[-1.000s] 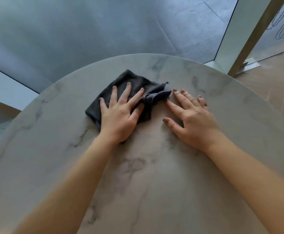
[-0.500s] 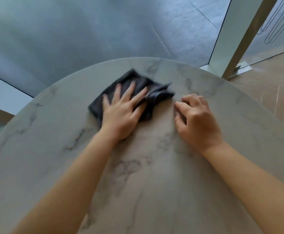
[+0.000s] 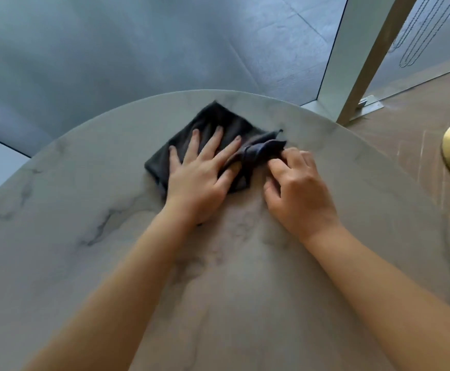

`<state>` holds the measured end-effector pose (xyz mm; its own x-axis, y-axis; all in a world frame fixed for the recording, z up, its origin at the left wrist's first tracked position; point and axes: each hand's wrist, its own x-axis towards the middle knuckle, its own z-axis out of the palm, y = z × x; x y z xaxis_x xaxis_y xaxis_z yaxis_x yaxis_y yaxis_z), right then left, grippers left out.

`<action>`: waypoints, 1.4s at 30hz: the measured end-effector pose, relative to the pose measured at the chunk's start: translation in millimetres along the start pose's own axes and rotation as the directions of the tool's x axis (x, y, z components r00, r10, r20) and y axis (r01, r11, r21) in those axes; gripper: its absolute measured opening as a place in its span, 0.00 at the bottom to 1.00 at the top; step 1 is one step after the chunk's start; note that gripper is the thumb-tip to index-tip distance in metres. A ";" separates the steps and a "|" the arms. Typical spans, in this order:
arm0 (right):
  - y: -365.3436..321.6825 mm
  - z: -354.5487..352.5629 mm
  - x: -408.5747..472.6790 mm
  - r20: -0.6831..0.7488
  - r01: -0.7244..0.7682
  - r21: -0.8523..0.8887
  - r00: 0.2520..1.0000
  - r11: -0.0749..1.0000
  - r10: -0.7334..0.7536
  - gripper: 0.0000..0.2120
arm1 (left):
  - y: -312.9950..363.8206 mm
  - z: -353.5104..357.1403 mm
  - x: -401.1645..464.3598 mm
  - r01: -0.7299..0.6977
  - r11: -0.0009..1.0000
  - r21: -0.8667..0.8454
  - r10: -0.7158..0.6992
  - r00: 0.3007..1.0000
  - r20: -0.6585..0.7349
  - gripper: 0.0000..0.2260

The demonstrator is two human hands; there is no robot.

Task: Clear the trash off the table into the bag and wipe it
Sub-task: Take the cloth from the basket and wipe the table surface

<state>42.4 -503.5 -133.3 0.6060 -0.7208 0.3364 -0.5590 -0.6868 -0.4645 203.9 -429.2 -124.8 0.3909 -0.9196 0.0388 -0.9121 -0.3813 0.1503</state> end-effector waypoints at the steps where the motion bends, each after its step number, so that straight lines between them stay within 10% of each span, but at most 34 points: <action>1: 3.5 -0.8 -1.1 0.003 0.012 0.036 1.000 0.999 -0.012 0.16 | -20.7 -4.8 -33.3 0.058 0.998 0.013 -0.057 0.998 -0.021 0.24; 6: 14.2 -13.1 2.3 0.262 0.019 -0.069 0.965 0.997 -0.001 0.25 | -75.2 -23.8 -14.3 0.465 0.885 0.035 -0.466 0.884 0.043 0.21; 9: 11.7 -16.1 -3.3 0.428 -0.005 -0.209 0.899 0.978 0.096 0.33 | -24.9 -7.3 48.7 0.393 0.919 0.014 -0.394 0.918 0.038 0.22; 17: 17.4 -63.1 -72.0 0.362 -0.108 -0.078 0.923 0.991 0.129 0.24 | 23.9 -3.1 -117.0 0.013 1.000 0.001 -0.013 1.000 0.013 0.24; 23: 34.6 -86.9 -84.9 0.180 -0.182 -0.042 0.966 0.982 0.187 0.20 | -35.9 -19.8 -17.2 0.463 0.886 0.005 -0.463 0.884 0.066 0.22; 29: 32.4 -102.8 -85.9 0.069 -0.205 0.007 0.977 0.979 0.204 0.19 | 120.4 14.4 -60.4 -0.108 0.994 0.000 0.108 0.992 0.063 0.23; 34: 42.7 -132.4 -92.8 0.087 -0.202 -0.010 0.975 0.979 0.203 0.16 | 59.0 2.4 -177.0 -0.382 0.924 0.039 0.379 0.924 0.052 0.22; 39: 52.0 -141.5 -94.5 0.117 -0.171 -0.019 0.978 0.985 0.172 0.16 | 4.7 -13.1 -97.1 0.233 0.972 -0.022 -0.232 0.972 0.044 0.22; 42: 49.8 -142.7 -91.8 0.142 -0.174 -0.009 0.974 0.985 0.174 0.17 | 82.5 2.5 -79.4 0.144 0.989 -0.024 -0.143 0.988 0.054 0.22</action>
<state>-121.8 -484.8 -70.4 0.5739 -0.8084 0.1307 -0.6613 -0.5517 -0.5082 97.3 -387.9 -117.9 0.5096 -0.8596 -0.0368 -0.8432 -0.5074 0.1778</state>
